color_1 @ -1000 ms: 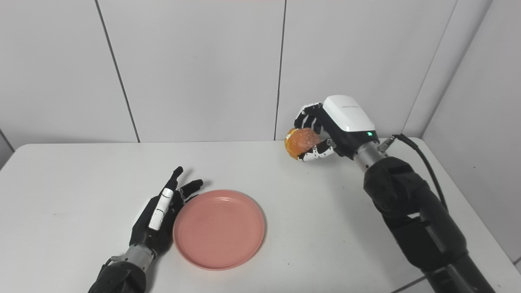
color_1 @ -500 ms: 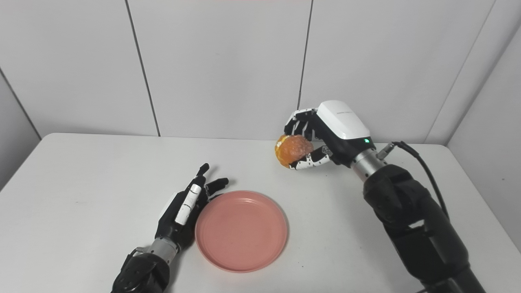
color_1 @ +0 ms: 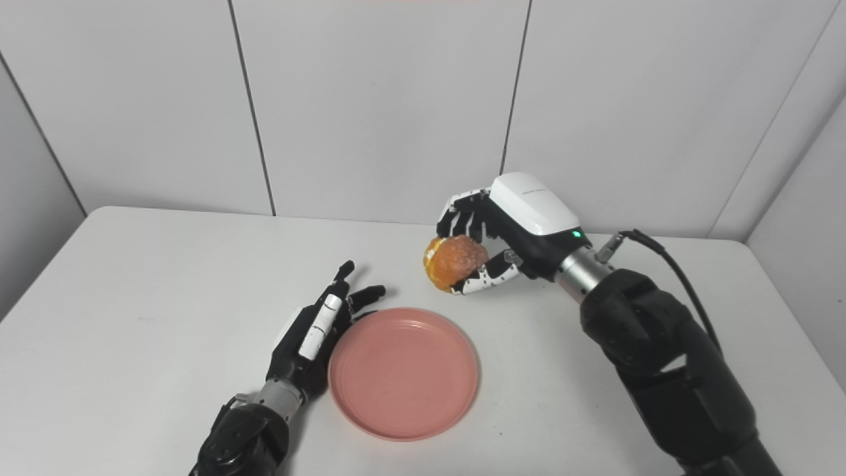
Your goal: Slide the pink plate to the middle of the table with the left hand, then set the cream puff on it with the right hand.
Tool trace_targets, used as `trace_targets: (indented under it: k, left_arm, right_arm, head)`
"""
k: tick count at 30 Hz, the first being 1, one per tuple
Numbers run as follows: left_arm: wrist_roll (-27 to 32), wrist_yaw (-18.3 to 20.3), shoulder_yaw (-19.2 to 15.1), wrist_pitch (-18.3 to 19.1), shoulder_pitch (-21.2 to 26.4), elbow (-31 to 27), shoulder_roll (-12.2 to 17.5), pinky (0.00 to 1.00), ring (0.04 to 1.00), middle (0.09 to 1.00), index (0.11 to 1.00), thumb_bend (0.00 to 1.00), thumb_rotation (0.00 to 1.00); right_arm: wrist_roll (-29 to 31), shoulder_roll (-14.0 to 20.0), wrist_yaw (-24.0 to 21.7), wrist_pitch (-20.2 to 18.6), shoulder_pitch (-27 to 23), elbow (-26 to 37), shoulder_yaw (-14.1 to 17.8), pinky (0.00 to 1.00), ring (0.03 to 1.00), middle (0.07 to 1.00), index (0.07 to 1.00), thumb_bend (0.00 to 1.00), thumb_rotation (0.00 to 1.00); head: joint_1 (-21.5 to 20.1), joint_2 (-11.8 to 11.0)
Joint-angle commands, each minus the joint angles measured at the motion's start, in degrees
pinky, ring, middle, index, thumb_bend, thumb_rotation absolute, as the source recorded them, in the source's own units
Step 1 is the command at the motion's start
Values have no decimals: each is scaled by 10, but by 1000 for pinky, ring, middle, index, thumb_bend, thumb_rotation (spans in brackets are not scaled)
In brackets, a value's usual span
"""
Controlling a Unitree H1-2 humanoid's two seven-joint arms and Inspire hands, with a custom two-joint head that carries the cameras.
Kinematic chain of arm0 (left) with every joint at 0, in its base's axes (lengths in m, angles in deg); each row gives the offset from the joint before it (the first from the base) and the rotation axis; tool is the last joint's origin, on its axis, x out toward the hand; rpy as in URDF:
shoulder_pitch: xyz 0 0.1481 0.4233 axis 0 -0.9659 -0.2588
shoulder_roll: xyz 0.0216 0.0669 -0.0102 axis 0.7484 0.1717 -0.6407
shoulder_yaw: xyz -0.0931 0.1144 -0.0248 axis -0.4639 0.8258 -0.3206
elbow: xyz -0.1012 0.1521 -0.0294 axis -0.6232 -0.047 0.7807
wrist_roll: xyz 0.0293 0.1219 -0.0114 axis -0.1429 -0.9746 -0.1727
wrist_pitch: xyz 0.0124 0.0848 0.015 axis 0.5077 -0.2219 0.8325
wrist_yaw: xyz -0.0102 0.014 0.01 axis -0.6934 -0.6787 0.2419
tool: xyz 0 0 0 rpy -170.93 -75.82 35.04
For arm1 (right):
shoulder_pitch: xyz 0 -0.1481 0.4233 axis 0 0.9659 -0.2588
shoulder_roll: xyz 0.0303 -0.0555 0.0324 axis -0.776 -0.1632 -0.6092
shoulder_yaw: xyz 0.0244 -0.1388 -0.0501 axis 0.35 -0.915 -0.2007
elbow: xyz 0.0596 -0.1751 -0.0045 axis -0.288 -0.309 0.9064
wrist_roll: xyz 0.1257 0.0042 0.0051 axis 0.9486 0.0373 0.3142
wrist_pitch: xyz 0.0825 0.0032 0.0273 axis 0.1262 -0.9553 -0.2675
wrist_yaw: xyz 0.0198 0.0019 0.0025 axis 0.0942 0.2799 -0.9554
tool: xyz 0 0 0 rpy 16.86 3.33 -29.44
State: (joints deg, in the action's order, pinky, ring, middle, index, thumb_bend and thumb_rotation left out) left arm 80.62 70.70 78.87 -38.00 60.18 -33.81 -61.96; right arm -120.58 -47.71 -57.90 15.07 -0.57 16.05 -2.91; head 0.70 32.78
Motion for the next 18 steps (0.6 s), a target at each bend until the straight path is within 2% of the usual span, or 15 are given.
trace_targets:
  k: [1,3,7,11,16,18]
  left_arm:
    - [-7,-5,4,0,6,5,-9,805,883,774,980,885,788]
    - [-7,-5,5,0,6,5,-9,796,881,771,981,889,788]
    - [-9,-8,5,0,7,6,-10,785,881,770,983,889,789]
    - [-9,-8,4,1,8,7,-12,786,876,769,983,885,792]
    - [-13,-4,6,-3,9,10,-13,784,878,768,986,874,802]
    - [-13,-5,7,-2,9,9,-14,785,892,802,990,873,809]
  right_arm:
    - [1,0,-19,19,-27,7,-10,401,447,476,494,528,0]
    - [-11,-1,-30,21,-29,6,-23,449,487,488,484,528,0]
    - [-21,-6,-56,24,-36,-4,-48,361,414,457,505,527,0]
    - [-26,-11,-70,32,-42,-14,-62,334,394,449,507,526,0]
    - [-24,-14,-105,68,-62,-46,-94,365,431,480,489,526,0]
    - [-31,-12,-118,79,-70,-58,-107,376,442,481,491,527,0]
  head:
    - [-1,0]
    - [-2,1]
    - [-1,2]
    - [0,3]
    - [4,6]
    - [5,6]
